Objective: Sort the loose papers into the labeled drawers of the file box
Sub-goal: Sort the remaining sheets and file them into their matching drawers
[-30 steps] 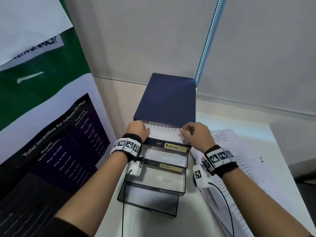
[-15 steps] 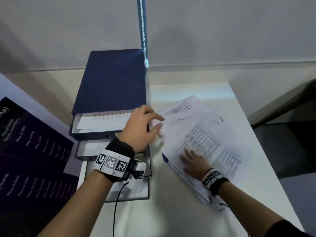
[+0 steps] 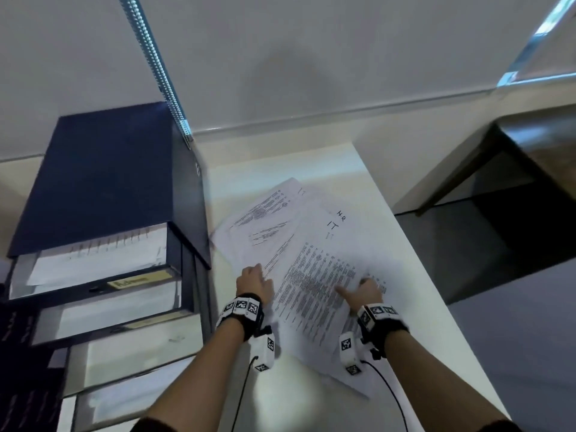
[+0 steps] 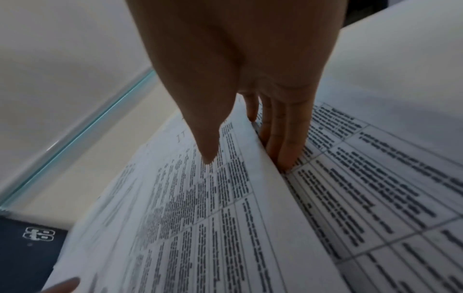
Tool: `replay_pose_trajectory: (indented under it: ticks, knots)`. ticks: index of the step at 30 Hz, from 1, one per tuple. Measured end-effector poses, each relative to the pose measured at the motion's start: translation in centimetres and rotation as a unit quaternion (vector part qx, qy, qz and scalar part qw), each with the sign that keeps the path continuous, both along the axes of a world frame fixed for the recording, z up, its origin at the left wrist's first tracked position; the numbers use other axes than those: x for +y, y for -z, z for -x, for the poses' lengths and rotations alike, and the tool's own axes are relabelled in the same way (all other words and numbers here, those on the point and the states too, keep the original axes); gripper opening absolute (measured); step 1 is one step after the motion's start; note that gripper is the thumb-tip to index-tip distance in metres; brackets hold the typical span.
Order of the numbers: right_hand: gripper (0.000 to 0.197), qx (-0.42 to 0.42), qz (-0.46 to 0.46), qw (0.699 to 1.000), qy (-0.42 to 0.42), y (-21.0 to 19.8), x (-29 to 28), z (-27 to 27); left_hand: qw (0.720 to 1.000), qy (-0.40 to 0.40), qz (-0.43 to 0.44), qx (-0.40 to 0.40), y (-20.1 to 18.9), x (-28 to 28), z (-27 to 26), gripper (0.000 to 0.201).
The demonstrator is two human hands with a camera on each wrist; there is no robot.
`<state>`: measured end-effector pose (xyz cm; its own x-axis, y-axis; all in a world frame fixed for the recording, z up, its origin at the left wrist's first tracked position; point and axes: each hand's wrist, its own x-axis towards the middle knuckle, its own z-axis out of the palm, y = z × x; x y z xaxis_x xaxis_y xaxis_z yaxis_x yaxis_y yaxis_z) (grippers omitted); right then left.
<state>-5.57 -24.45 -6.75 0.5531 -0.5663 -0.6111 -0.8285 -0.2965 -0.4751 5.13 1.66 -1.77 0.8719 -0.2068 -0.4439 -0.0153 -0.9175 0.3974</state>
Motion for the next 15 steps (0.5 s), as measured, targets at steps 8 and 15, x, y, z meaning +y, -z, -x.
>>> replay_pose_trajectory:
  ticks: [8,15]
  knots:
    - [0.074,0.018,-0.062,0.997,0.035,-4.6,0.8,-1.2,0.990,-0.104,0.083,0.048,1.3,-2.1,-0.8,0.033]
    - [0.027,-0.042,-0.199,0.979,0.014,-4.1,-0.5,1.1,0.970,-0.142,0.186,0.066,0.8,-2.2,0.1,0.017]
